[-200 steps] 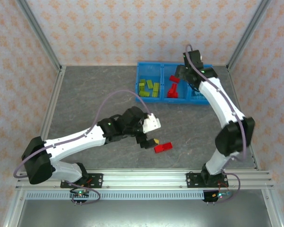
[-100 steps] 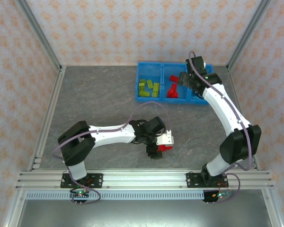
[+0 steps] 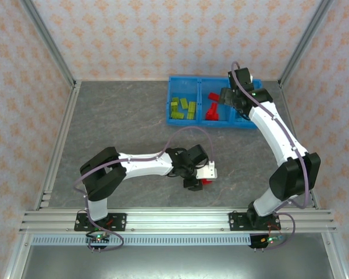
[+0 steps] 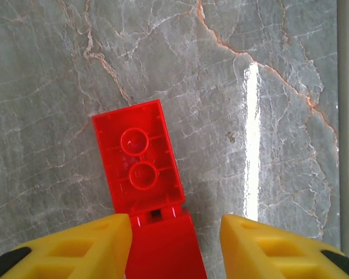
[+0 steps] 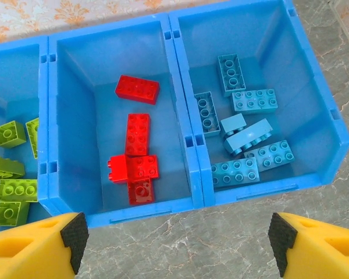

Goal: Sort the legos into containers by color

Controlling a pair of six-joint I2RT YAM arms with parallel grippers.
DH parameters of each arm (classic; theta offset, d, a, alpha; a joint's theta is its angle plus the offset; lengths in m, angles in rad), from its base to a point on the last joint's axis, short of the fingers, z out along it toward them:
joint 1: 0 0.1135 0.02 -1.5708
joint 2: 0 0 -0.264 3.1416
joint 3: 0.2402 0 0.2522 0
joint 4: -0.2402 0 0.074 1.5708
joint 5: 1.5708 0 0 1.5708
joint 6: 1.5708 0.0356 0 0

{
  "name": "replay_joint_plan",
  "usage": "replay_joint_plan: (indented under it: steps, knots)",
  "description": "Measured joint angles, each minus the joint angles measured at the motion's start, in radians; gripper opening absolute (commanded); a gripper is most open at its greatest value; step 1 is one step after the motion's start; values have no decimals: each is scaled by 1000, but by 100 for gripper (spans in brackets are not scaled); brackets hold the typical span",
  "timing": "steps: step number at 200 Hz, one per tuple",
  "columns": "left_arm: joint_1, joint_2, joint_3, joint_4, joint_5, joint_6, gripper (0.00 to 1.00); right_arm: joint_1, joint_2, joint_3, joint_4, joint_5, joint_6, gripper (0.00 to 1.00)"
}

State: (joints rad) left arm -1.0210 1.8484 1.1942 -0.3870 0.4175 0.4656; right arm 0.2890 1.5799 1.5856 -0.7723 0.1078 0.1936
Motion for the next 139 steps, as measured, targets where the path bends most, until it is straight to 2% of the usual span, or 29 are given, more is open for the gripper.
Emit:
replay_joint_plan:
  steps: [17, 34, 70, 139]
  knots:
    - [0, 1, 0, 6, -6, 0, 46, 0, -18, 0, -3, 2, 0, 84]
    - [0, 1, 0, 5, -11, 1, 59, 0, -40, -3, -3, 2, 0, 84]
    - [0, -16, -47, -11, -43, -5, 69, 0, -63, -6, -6, 2, 0, 84]
    - [-1, -81, -120, 8, -116, -14, 75, 0, -63, -22, -17, -3, 1, 84]
